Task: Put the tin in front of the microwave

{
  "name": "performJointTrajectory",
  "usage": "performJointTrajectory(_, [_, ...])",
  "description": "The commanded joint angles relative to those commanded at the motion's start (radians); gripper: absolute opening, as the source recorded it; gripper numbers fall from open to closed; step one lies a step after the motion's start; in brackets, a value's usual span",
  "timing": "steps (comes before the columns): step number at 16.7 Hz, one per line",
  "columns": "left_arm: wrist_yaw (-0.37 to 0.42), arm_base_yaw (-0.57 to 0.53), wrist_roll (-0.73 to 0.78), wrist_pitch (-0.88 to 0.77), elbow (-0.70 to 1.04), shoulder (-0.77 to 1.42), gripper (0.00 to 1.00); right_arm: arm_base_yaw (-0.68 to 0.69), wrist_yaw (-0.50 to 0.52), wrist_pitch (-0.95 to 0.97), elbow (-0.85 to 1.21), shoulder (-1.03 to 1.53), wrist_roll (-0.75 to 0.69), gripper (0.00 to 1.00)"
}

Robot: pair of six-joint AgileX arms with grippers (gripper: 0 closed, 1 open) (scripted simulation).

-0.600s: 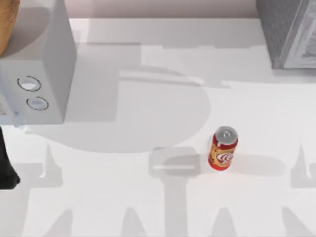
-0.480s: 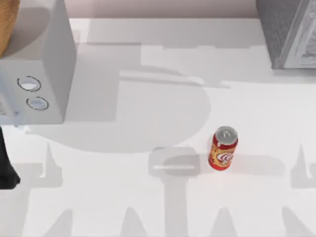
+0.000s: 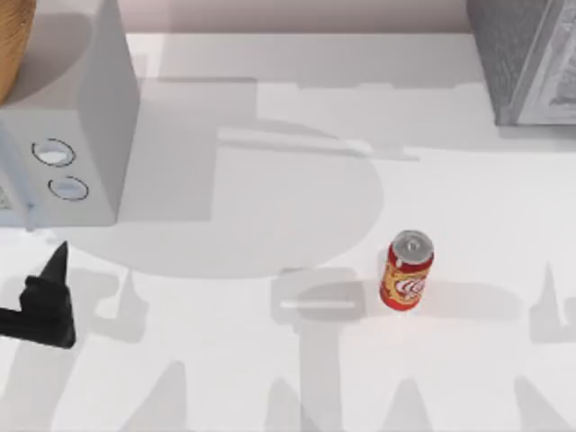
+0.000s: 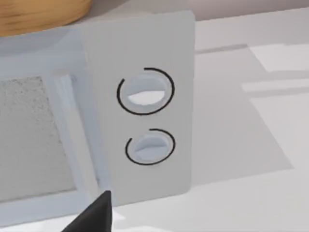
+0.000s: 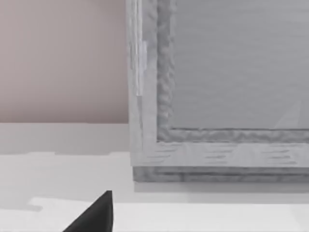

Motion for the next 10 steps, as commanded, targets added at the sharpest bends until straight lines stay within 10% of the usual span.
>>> performJointTrajectory(10, [-0.002,-0.407,0.055,-0.509,0.736,0.977,1.00,0.000,0.000,0.000,0.000,0.000,0.000,1.00])
